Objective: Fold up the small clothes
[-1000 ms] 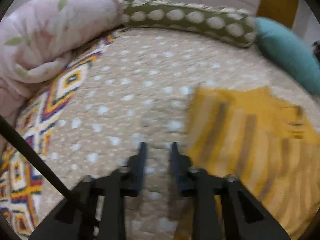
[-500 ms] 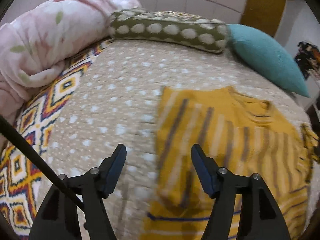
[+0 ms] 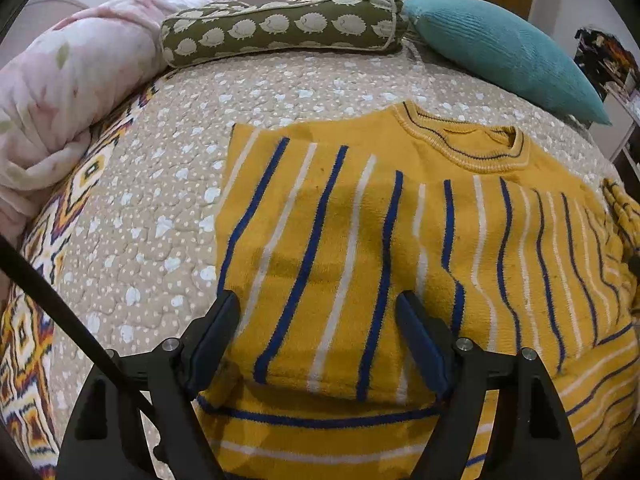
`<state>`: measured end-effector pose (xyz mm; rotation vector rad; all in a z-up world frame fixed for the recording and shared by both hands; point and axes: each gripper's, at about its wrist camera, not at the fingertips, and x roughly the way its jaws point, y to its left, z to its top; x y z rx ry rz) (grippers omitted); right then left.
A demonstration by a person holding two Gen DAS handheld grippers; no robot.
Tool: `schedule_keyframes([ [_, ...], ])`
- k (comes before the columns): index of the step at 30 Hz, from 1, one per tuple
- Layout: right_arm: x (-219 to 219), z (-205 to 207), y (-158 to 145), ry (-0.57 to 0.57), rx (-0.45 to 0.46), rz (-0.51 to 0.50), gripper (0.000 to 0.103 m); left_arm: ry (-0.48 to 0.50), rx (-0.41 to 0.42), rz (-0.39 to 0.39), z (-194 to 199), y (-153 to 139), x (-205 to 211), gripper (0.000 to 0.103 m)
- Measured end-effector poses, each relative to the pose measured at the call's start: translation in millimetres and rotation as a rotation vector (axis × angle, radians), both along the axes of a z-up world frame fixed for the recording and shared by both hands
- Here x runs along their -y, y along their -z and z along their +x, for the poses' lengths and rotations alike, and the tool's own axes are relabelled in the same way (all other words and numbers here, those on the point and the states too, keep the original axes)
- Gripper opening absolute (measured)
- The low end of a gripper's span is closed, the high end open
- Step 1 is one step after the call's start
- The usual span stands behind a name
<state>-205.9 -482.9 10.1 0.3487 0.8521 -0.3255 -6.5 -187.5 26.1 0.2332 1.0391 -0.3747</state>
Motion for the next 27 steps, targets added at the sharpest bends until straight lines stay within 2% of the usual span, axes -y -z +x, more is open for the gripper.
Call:
schedule_keyframes([
  [4, -9.1, -9.2, -7.7, -0.008, 0.009, -0.014, 0.041, 0.001, 0.001, -0.01, -4.9, -7.6, -5.1, 0.079],
  [7, -14.7, -16.9, -12.5, -0.008, 0.032, -0.015, 0.049, 0.003, 0.005, -0.031, -14.6, -14.3, -5.3, 0.079],
  [13, 7.3, -42.7, -16.1, 0.076, 0.039, -0.014, 0.058, 0.016, 0.003, -0.078, -25.3, -17.5, -1.3, 0.082],
  [19, 39.3, -63.5, -9.2, 0.16, 0.052, 0.037, 0.058, 0.063, -0.042, -0.016, -30.0, 3.1, 13.3, 0.083],
  [24, 59.0, -59.0, -16.9, 0.215, 0.067, 0.018, 0.058, 0.066, -0.049, -0.027, -29.4, 3.5, 12.2, 0.083],
  [27, 74.2, -56.4, -9.4, 0.291, 0.046, 0.09, 0.058, 0.067, -0.052, -0.036, -27.9, 4.1, 11.0, 0.084],
])
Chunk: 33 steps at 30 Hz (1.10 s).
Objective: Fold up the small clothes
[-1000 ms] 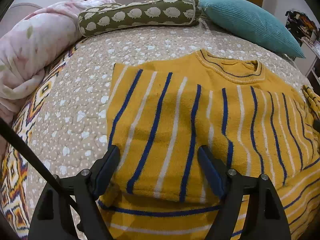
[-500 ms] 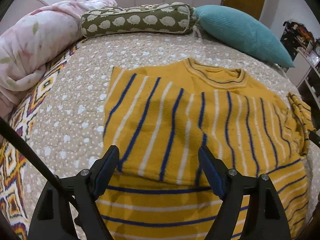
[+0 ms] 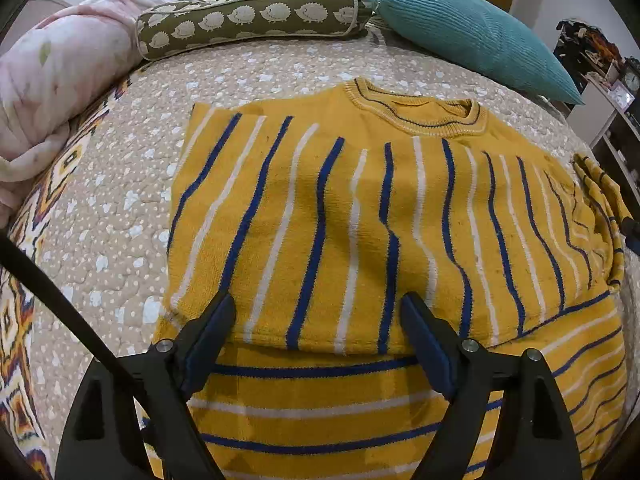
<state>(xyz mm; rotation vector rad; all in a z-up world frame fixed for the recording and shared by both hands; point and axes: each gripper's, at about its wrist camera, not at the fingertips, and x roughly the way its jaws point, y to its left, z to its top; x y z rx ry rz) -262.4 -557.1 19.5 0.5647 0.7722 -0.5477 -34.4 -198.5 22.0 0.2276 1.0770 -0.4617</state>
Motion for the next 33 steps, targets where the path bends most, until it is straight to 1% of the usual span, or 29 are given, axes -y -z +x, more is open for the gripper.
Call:
schedule_keyframes([
  [1, 4.1, -2.7, 2.8, 0.026, 0.015, 0.044, 0.059, -0.001, 0.001, 0.0, 0.2, -0.2, 0.5, 0.084],
  [3, 8.8, -12.8, 7.4, 0.083, 0.057, 0.135, 0.063, 0.001, 0.005, 0.001, 1.4, 0.4, 0.7, 0.085],
  [5, 9.2, -25.4, 9.3, 0.097, 0.147, 0.211, 0.07, 0.001, 0.005, 0.002, 2.5, 0.5, 1.0, 0.086],
  [6, 8.9, -30.9, 8.9, 0.106, 0.185, 0.234, 0.072, 0.0, 0.004, 0.001, 2.3, 0.7, 0.8, 0.086],
  [8, 8.3, -37.3, 7.4, 0.126, 0.218, 0.25, 0.078, -0.005, 0.003, -0.003, 3.4, 1.3, 1.1, 0.087],
  [9, 8.0, -38.0, 7.2, 0.129, 0.229, 0.253, 0.079, -0.007, 0.003, -0.004, 3.6, 1.6, 1.2, 0.087],
  [12, 13.7, -29.1, 10.7, 0.146, 0.215, 0.252, 0.079, -0.008, 0.01, -0.001, 2.9, 2.1, 1.8, 0.088],
  [13, 17.4, -23.1, 12.6, 0.146, 0.221, 0.25, 0.076, -0.006, 0.012, -0.001, 2.8, 2.1, 1.5, 0.088],
  [14, 20.1, -18.5, 14.6, 0.141, 0.225, 0.244, 0.058, -0.005, 0.013, 0.0, 2.7, 2.1, 1.5, 0.088],
  [15, 21.4, -12.1, 16.6, 0.132, 0.22, 0.23, 0.042, -0.002, 0.012, 0.001, 2.5, 1.8, 1.0, 0.088],
  [16, 21.8, -6.4, 17.7, 0.115, 0.208, 0.216, 0.012, 0.001, 0.009, 0.003, 2.4, 0.7, 0.7, 0.088],
  [17, 21.9, -1.6, 16.8, 0.1, 0.2, 0.195, 0.007, 0.003, 0.007, 0.003, 2.6, -0.7, -0.2, 0.088],
  [18, 21.4, 0.4, 12.5, 0.098, 0.198, 0.153, 0.007, 0.003, 0.005, 0.002, 2.3, -2.4, -1.5, 0.088],
  [20, 18.8, -0.4, -4.9, 0.094, 0.21, 0.044, 0.006, -0.002, 0.013, -0.011, 1.6, -10.0, -6.6, 0.088],
  [21, 15.7, -1.6, -22.2, 0.075, 0.224, -0.035, 0.006, -0.007, 0.021, -0.017, 1.4, -14.0, -9.3, 0.088],
  [22, 13.5, -1.7, -33.3, 0.055, 0.232, -0.075, 0.006, -0.013, 0.03, -0.021, 1.4, -18.9, -12.5, 0.088],
  [24, 8.6, -2.3, -68.0, -0.031, 0.272, -0.152, 0.006, -0.023, 0.042, -0.035, 1.7, -28.0, -19.4, 0.088],
  [26, 3.5, -2.8, -96.7, -0.12, 0.308, -0.176, 0.006, -0.038, 0.05, -0.054, 3.1, -37.9, -28.4, 0.088],
  [29, -15.1, -2.5, -148.2, -0.291, 0.391, -0.185, 0.006, -0.066, 0.064, -0.071, 6.0, -51.0, -43.3, 0.088],
  [30, -26.3, -0.9, -168.6, -0.371, 0.423, -0.18, 0.006, -0.071, 0.067, -0.077, 7.2, -54.1, -46.7, 0.088],
  [31, -33.4, -0.7, -178.7, -0.412, 0.436, -0.185, 0.006, -0.076, 0.071, -0.084, 7.6, -58.0, -51.2, 0.088],
  [33, -59.9, 5.0, -205.2, -0.547, 0.458, -0.205, 0.006, -0.087, 0.084, -0.096, 7.0, -65.7, -61.2, 0.088],
])
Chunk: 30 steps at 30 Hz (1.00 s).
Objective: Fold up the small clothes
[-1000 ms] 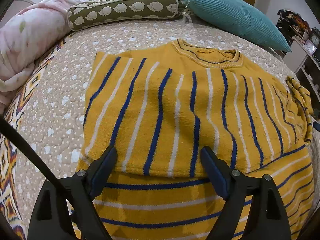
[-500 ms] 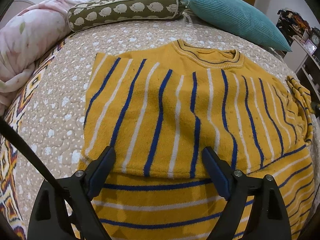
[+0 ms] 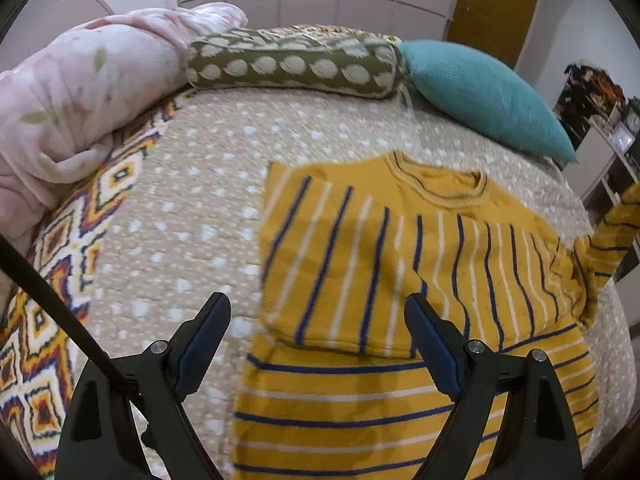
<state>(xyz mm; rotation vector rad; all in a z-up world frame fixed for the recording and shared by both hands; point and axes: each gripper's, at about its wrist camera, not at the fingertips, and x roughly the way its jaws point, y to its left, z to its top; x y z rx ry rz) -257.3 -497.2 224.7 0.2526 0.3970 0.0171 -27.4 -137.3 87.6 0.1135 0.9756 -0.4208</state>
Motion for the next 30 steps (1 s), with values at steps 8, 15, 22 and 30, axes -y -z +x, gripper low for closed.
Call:
schedule_keyframes([
  [8, -104.2, 82.0, -6.2, -0.374, -0.156, -0.034, 0.006, -0.02, 0.02, -0.036, -4.0, -14.0, -33.5, 0.088],
  [15, -190.7, 183.9, 87.1, -0.525, -0.395, -0.003, 0.006, -0.037, -0.006, -0.038, 1.8, -1.7, -54.2, 0.088],
  [22, -231.2, 243.9, 194.1, -0.467, -0.568, 0.068, 0.014, -0.038, -0.041, -0.043, 7.0, 10.6, -58.7, 0.088],
  [30, -168.6, 205.8, 186.2, -0.381, -0.481, 0.321, 0.067, 0.009, -0.042, -0.021, 9.8, 20.5, -23.1, 0.088],
])
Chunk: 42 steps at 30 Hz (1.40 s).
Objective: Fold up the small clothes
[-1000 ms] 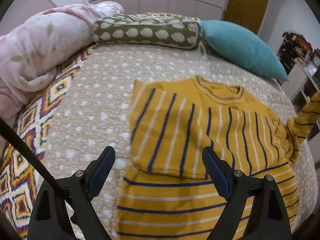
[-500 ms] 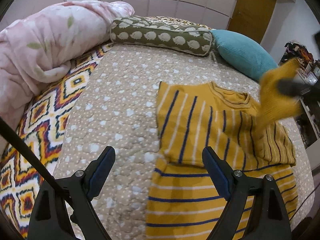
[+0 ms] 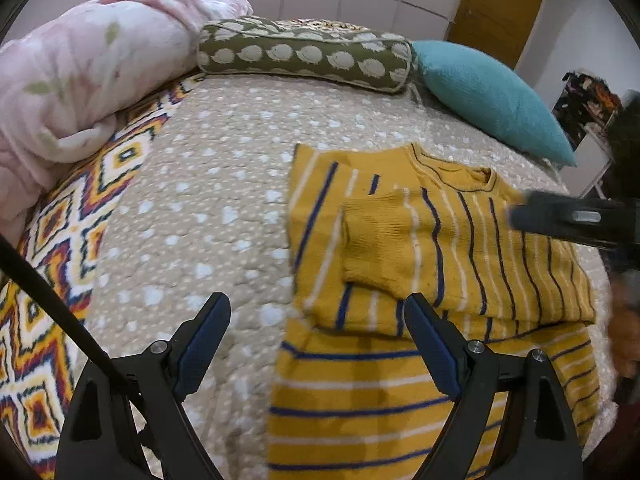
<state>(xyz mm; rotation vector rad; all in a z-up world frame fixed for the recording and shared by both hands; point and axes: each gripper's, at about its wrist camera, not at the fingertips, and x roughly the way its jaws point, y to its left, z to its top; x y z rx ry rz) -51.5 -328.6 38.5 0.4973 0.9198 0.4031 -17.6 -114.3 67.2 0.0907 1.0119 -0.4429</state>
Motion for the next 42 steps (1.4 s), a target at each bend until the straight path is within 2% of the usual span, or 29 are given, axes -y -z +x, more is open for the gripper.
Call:
schedule_keyframes([
  [4, 36.1, -50.7, -24.9, 0.079, 0.055, -0.003, 0.069, 0.015, 0.017, 0.022, 9.2, 7.4, 30.6, 0.088],
  [7, 60.8, -89.8, -33.0, 0.143, 0.07, -0.029, 0.071, -0.018, 0.041, 0.098, 26.0, 17.2, 52.4, 0.087],
  [9, 75.1, -112.7, -31.4, 0.182, 0.059, -0.049, 0.073, -0.02, 0.034, 0.121, 36.3, 26.3, 62.9, 0.06],
  [10, 81.8, -123.3, -30.3, 0.202, 0.053, -0.059, 0.073, -0.014, 0.019, 0.139, 39.1, 30.9, 67.5, 0.02],
  [11, 89.6, -133.1, -29.8, 0.224, 0.051, -0.067, 0.074, -0.008, 0.001, 0.158, 41.5, 34.5, 71.9, 0.003],
  [16, 138.6, -172.0, -29.2, 0.384, 0.059, -0.071, 0.076, 0.001, 0.092, 0.102, 35.7, 2.3, 63.8, 0.002],
  [19, 163.7, -186.9, -28.9, 0.473, 0.062, -0.084, 0.078, 0.015, 0.093, 0.039, 37.9, -17.0, 48.6, 0.002],
  [25, 181.0, -188.4, -9.1, 0.563, 0.007, -0.046, 0.081, -0.102, 0.05, 0.118, 51.1, 5.8, 16.9, 0.002],
  [29, 185.8, -179.3, 3.3, 0.633, -0.019, -0.065, 0.085, -0.094, 0.003, 0.103, 48.0, 21.0, 10.3, 0.002],
  [34, 176.1, -143.3, 29.2, 0.572, -0.084, -0.034, 0.086, -0.085, 0.022, 0.12, 41.5, 18.4, 19.8, 0.002],
  [35, 174.2, -136.4, 35.8, 0.57, -0.109, -0.035, 0.08, -0.079, 0.023, 0.124, 40.2, 17.5, 22.2, 0.002],
  [36, 172.8, -130.5, 41.8, 0.569, -0.133, -0.039, 0.066, -0.07, 0.033, 0.135, 37.8, 16.3, 25.3, 0.002],
  [37, 171.0, -126.1, 43.1, 0.56, -0.139, -0.065, 0.031, -0.062, 0.04, 0.142, 37.0, 16.1, 28.4, 0.002],
  [38, 169.1, -124.5, 39.5, 0.56, -0.121, -0.127, 0.023, -0.051, 0.048, 0.148, 35.0, 16.0, 31.7, 0.002],
  [40, 166.6, -130.4, 26.6, 0.58, -0.046, -0.22, 0.016, -0.037, 0.054, 0.161, 33.7, 19.7, 38.8, 0.002],
  [42, 169.5, -133.9, 21.0, 0.614, -0.007, -0.286, 0.015, -0.024, 0.038, 0.18, 33.4, 30.0, 48.8, 0.002],
])
